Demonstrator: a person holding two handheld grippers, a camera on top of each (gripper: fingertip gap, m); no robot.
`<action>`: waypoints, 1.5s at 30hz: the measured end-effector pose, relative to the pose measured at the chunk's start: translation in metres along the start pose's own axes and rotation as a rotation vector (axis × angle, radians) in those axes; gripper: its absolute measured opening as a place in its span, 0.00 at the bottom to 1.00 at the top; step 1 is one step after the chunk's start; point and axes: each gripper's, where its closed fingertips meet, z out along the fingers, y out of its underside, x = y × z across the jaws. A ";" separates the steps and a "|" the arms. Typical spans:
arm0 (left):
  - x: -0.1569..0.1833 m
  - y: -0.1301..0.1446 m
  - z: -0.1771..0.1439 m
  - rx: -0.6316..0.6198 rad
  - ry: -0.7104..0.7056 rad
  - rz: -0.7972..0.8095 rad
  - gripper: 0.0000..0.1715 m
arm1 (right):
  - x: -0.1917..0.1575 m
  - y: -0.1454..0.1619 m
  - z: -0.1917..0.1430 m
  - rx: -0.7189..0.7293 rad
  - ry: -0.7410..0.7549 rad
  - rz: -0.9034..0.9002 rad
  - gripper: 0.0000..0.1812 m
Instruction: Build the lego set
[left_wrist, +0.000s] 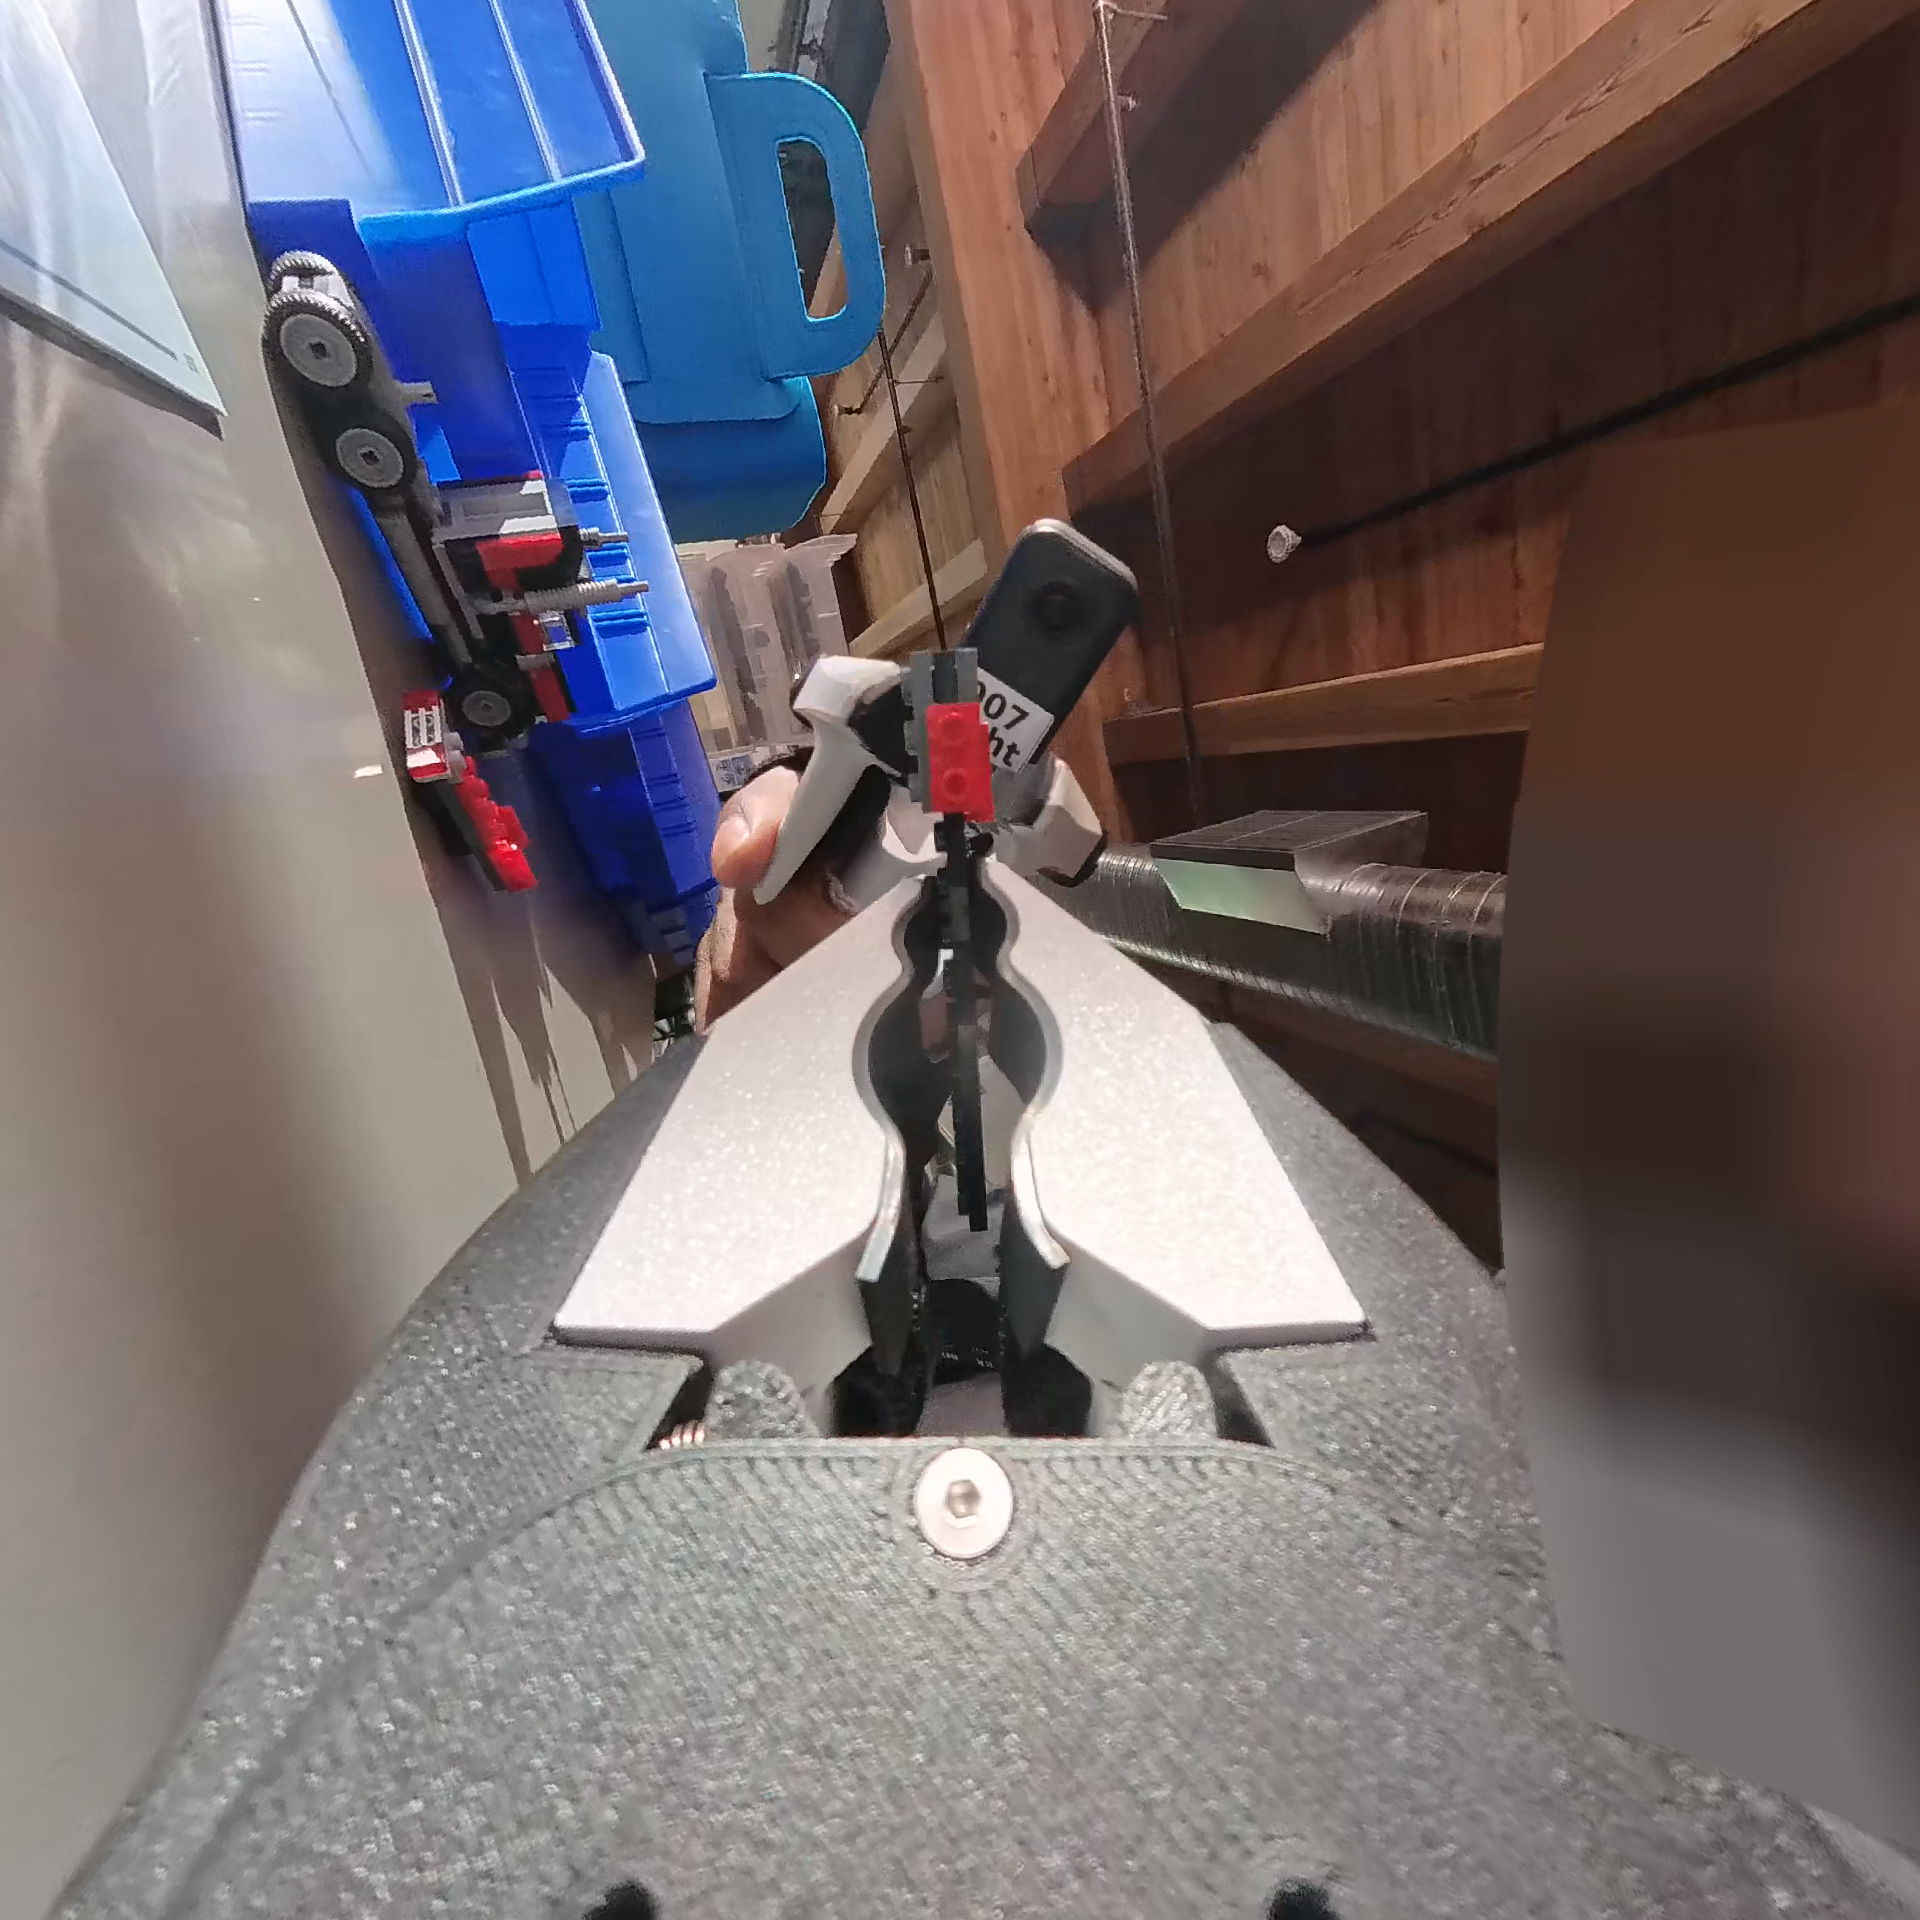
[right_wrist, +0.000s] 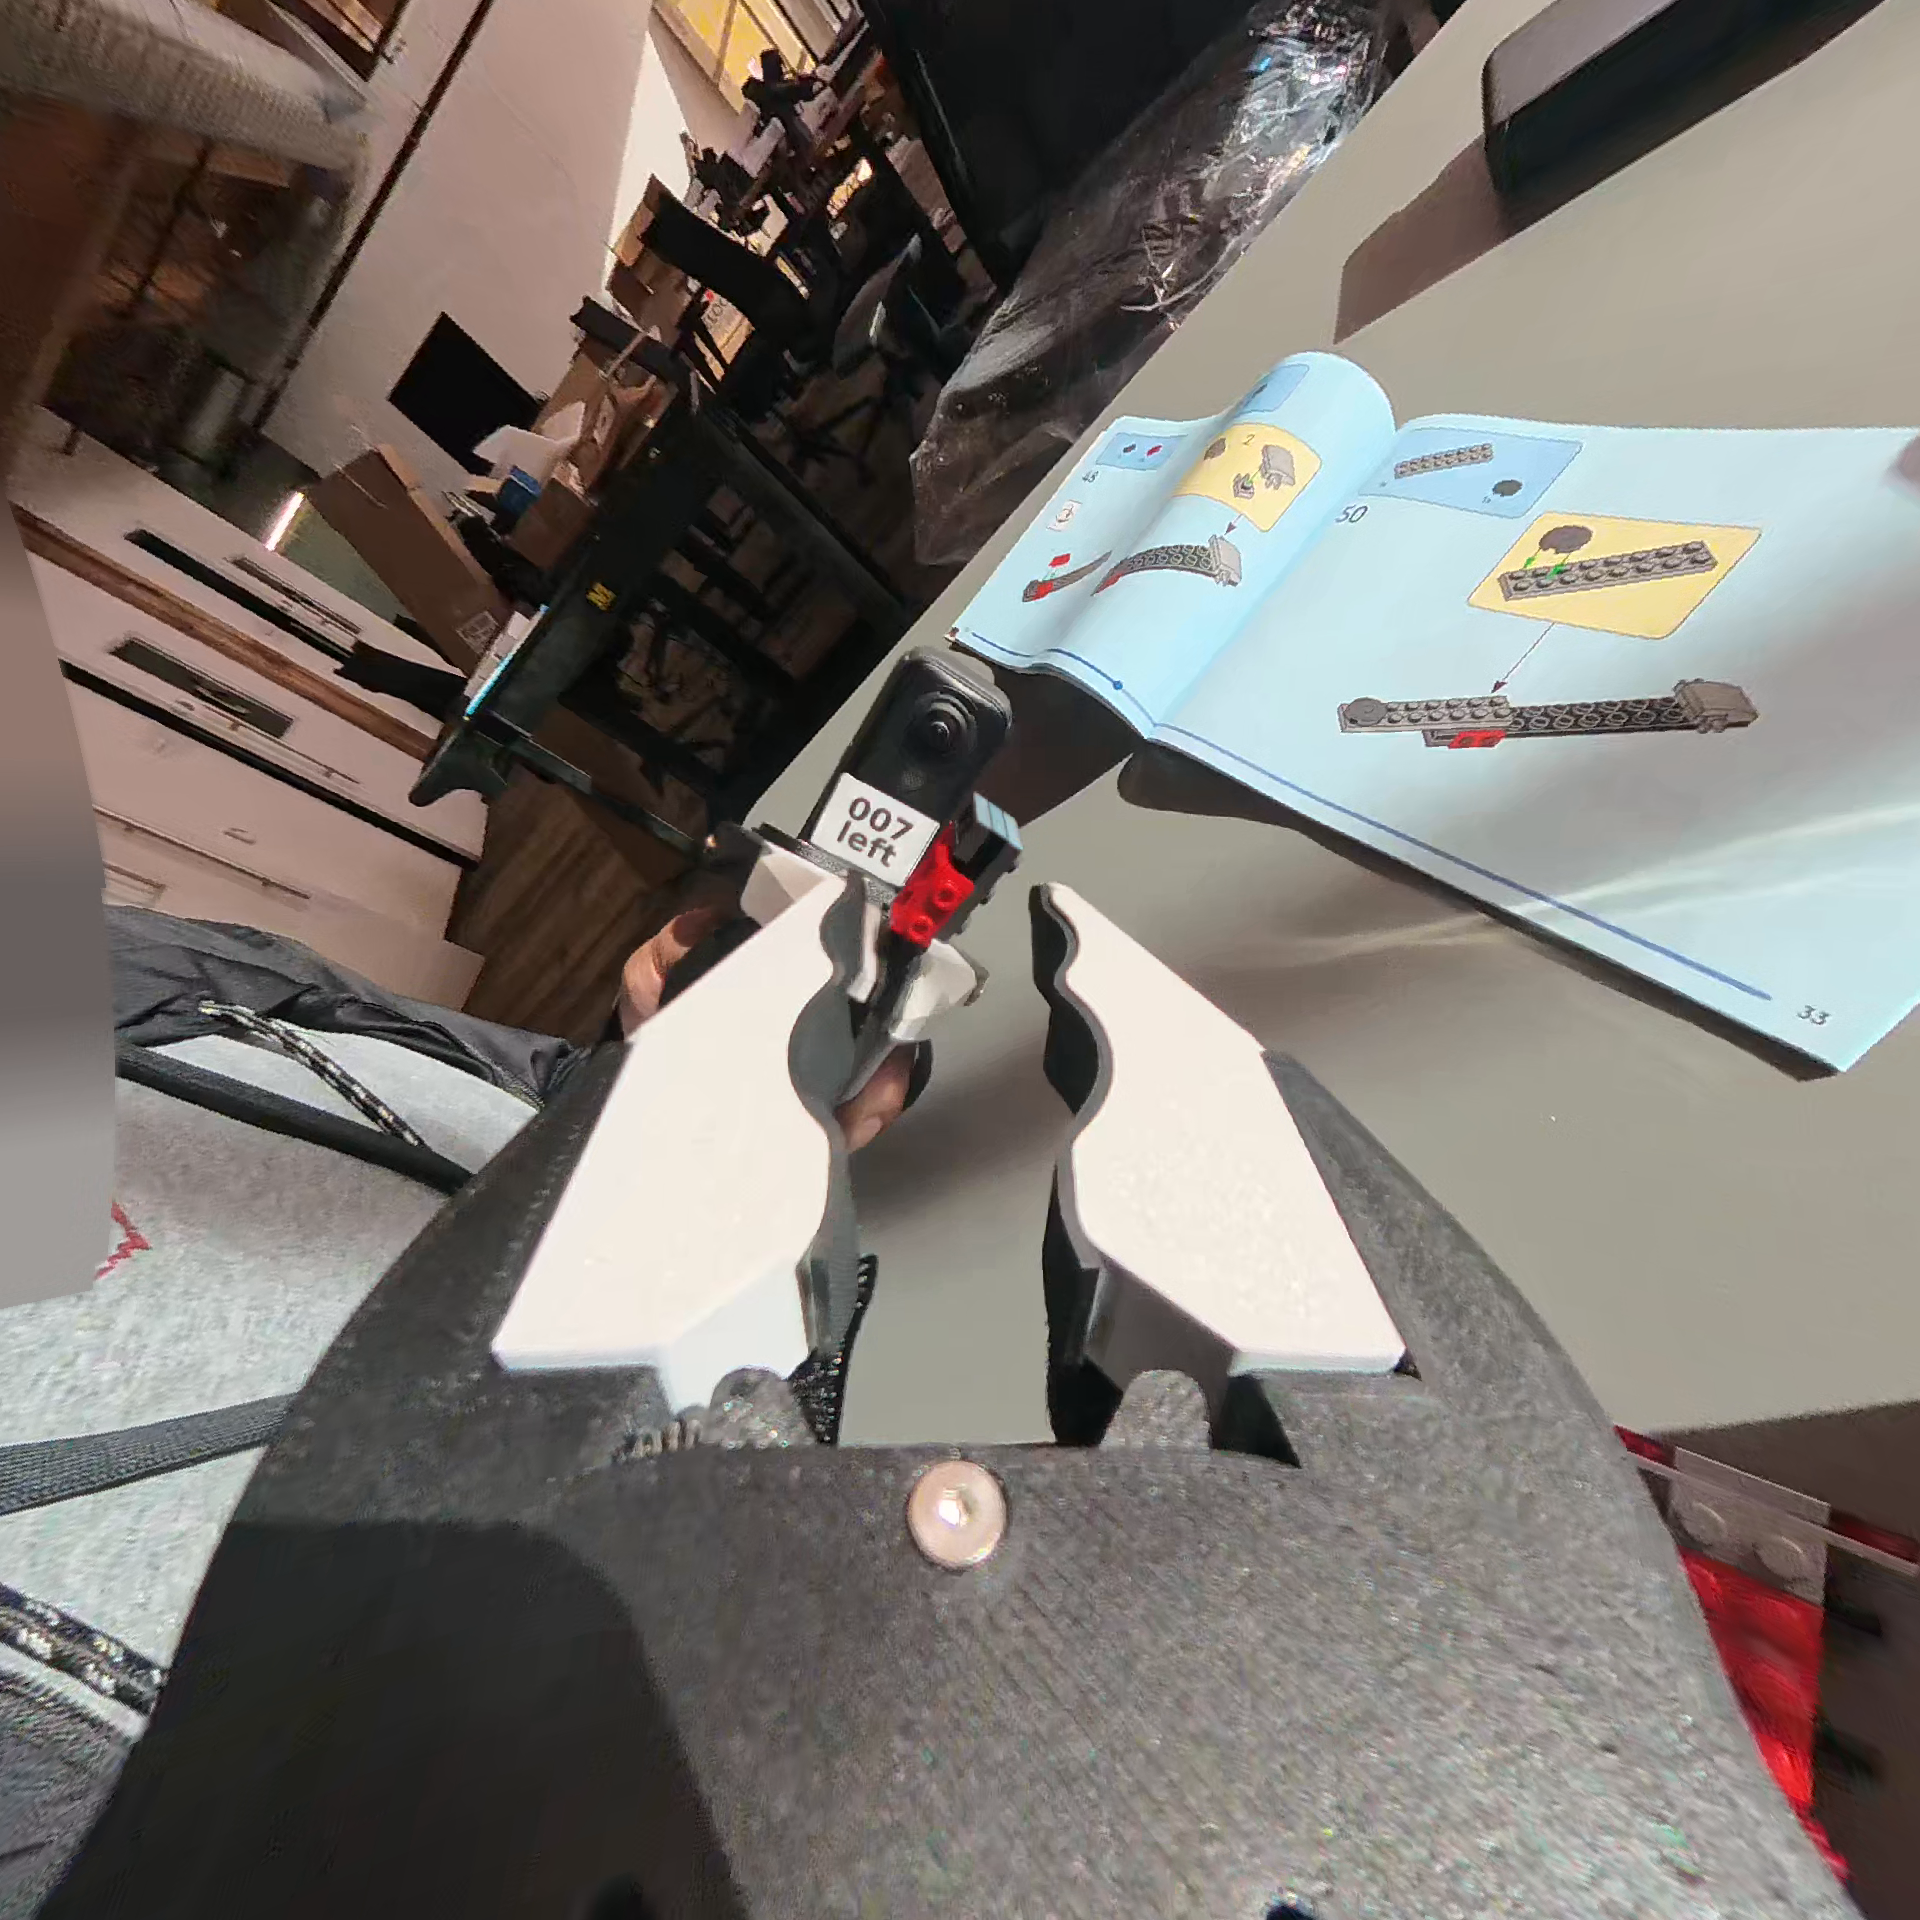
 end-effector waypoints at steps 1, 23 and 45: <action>0.000 0.001 0.000 -0.005 -0.003 0.009 0.03 | 0.000 0.000 0.000 0.001 -0.004 0.001 0.17; 0.004 0.024 0.008 -0.166 -0.067 0.285 0.03 | -0.019 0.004 -0.011 0.010 -0.132 0.003 0.09; 0.011 0.033 0.007 -0.238 -0.053 0.400 0.03 | -0.030 0.006 -0.015 0.062 -0.095 0.028 0.08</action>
